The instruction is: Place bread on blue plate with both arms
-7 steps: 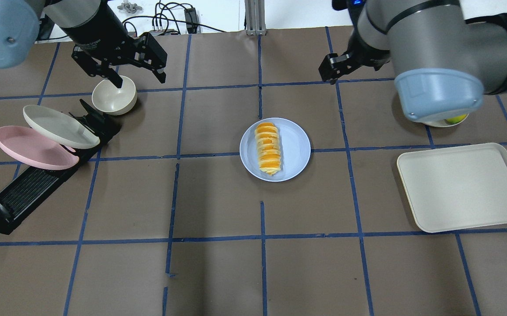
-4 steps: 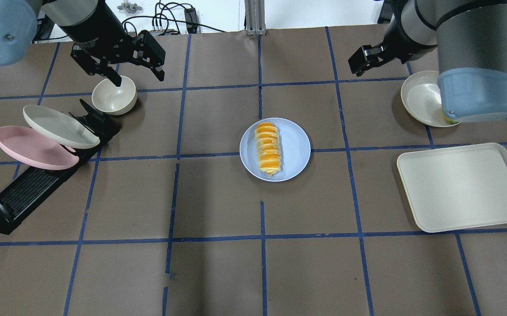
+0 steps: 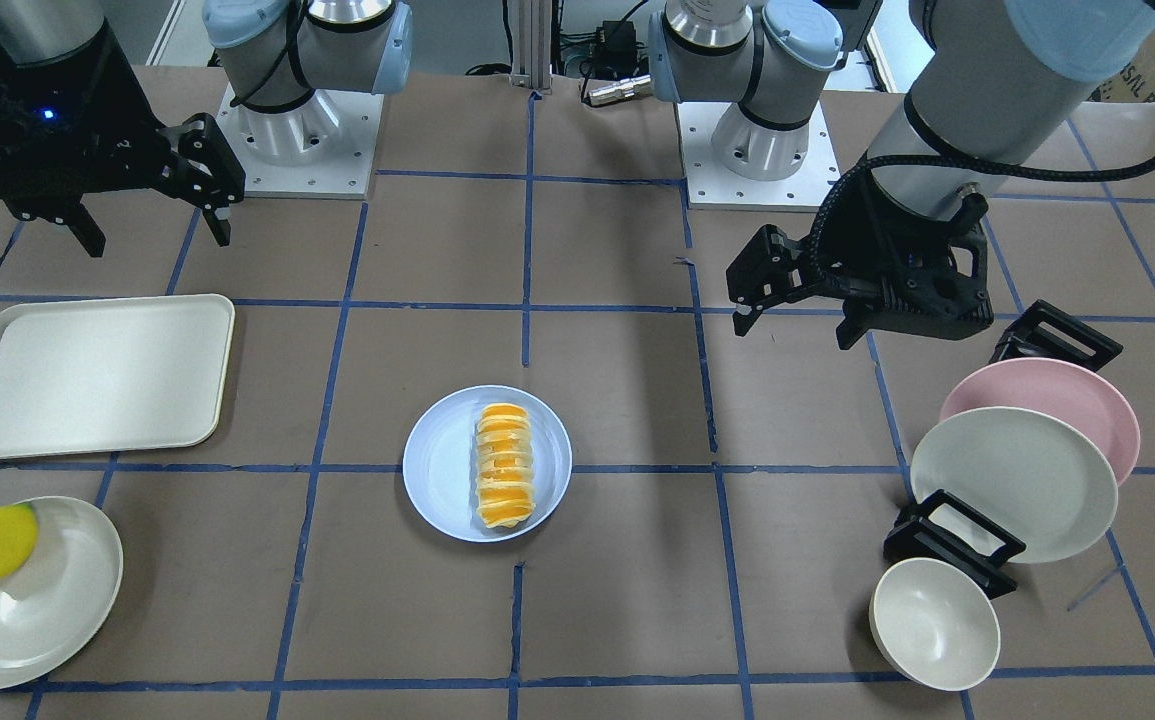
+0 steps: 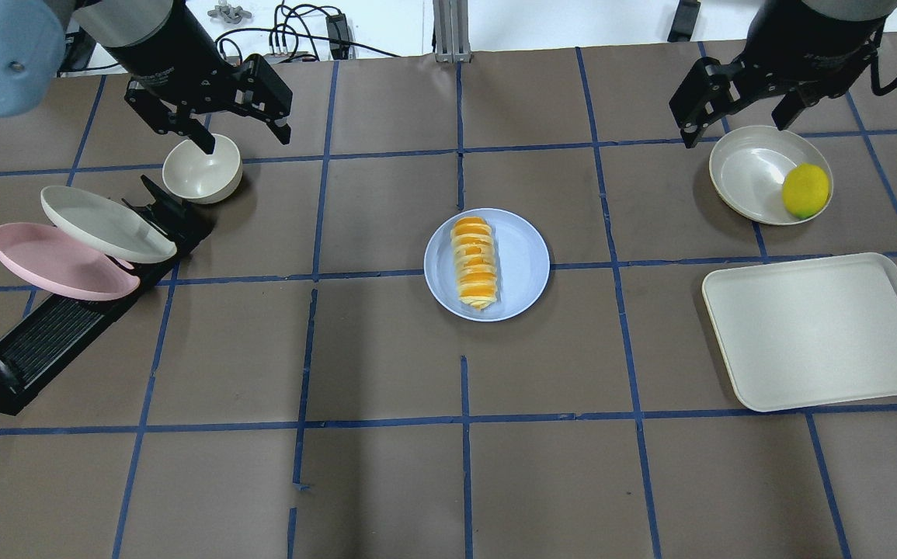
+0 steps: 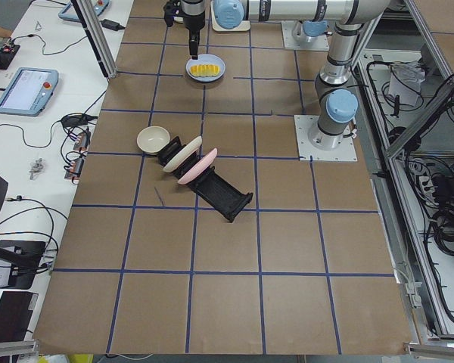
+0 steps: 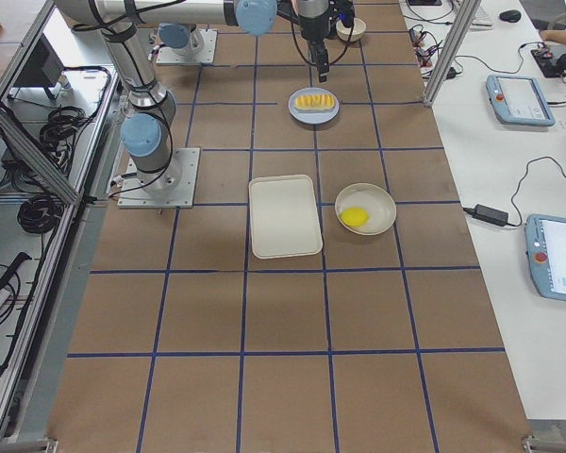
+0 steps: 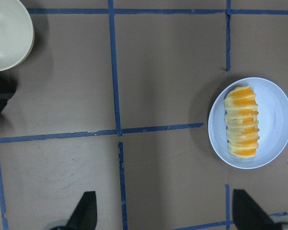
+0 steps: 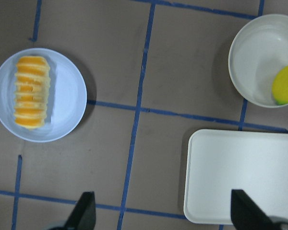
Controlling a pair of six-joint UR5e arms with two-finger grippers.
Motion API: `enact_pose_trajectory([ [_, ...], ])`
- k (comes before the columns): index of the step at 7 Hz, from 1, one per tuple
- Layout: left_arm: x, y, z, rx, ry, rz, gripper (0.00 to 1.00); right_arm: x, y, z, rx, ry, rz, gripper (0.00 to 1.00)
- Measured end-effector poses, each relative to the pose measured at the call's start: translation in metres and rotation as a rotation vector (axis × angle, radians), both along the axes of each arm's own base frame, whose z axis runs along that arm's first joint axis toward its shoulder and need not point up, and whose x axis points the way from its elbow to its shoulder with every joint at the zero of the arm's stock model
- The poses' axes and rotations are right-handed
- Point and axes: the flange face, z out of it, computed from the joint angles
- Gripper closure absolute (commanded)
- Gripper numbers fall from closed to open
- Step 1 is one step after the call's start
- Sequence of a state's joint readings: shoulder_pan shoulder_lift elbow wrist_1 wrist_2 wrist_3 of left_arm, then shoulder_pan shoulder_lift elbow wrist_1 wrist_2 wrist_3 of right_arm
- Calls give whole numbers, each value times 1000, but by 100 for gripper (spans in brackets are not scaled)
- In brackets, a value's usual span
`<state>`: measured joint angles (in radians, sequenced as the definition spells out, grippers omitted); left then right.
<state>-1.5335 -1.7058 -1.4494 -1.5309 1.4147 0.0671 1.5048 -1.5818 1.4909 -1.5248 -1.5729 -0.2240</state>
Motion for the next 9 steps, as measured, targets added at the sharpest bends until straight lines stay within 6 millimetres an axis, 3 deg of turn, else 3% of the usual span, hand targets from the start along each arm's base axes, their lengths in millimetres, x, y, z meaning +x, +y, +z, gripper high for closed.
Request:
enact_pose_trajectory([
  [3,0,0,0,0,0,1,0,0,4,-5,98,-1,-6,0],
  [9,0,-2,0,-1,0,-1,0,-5,6,-7,115,45,-7,0],
])
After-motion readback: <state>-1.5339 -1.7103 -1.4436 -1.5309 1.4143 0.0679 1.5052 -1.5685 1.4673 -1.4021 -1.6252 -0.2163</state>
